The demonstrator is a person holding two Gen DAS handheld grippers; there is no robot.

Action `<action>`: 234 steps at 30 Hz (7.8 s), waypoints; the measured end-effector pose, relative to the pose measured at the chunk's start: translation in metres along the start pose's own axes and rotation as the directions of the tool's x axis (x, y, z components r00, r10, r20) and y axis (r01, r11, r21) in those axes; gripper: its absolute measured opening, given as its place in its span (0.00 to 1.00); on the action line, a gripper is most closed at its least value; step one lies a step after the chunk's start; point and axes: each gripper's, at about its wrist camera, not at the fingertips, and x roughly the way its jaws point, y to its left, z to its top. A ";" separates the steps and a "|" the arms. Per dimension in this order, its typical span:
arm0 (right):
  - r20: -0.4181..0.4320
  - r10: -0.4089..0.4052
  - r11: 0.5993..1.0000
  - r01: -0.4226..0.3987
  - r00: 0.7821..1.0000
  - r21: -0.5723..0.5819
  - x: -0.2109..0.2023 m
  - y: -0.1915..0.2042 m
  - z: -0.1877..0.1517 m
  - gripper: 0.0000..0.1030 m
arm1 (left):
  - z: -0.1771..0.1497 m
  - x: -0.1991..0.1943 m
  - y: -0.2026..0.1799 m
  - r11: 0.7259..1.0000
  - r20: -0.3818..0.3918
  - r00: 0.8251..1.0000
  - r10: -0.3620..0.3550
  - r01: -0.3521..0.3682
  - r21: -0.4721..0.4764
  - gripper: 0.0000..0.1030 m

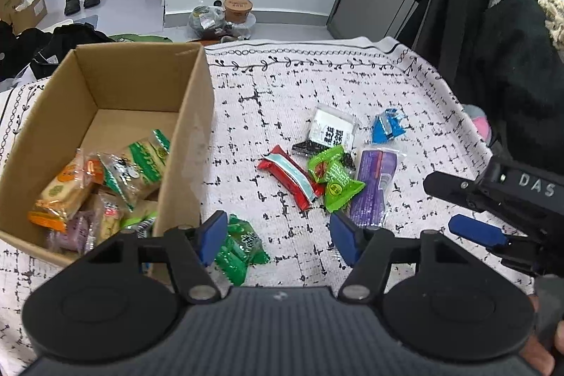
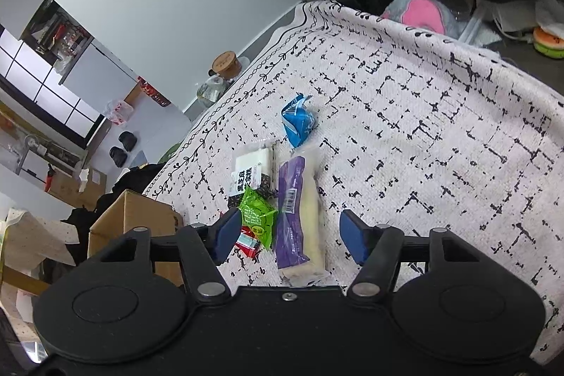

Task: Organize snacks
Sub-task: 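Move both tools back from the box over the remaining snacks, then grasp the green snack bag with the left tool while the right tool grasps the purple-and-white bar, then carry both packets over the cardboard box and open both tools inside, then move both tools back over the remaining snacks, then grasp the red-and-silver bar with the left tool while the right tool grasps the green candy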

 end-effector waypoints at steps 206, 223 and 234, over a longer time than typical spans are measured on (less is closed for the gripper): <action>0.018 -0.212 0.974 0.212 0.977 -0.073 0.017 0.018 0.034 0.86 | 0.058 0.004 0.010 0.994 0.111 0.993 0.030 -0.018 -0.108 0.97; -0.115 -0.150 0.988 0.152 0.982 0.007 0.075 0.012 0.021 0.73 | 0.040 0.075 0.006 0.987 0.015 1.000 -0.001 0.004 -0.162 0.45; -0.134 -0.137 0.990 0.138 0.981 0.005 0.088 0.017 0.018 0.72 | 0.033 0.104 0.006 0.988 -0.055 0.998 0.007 -0.015 -0.151 0.36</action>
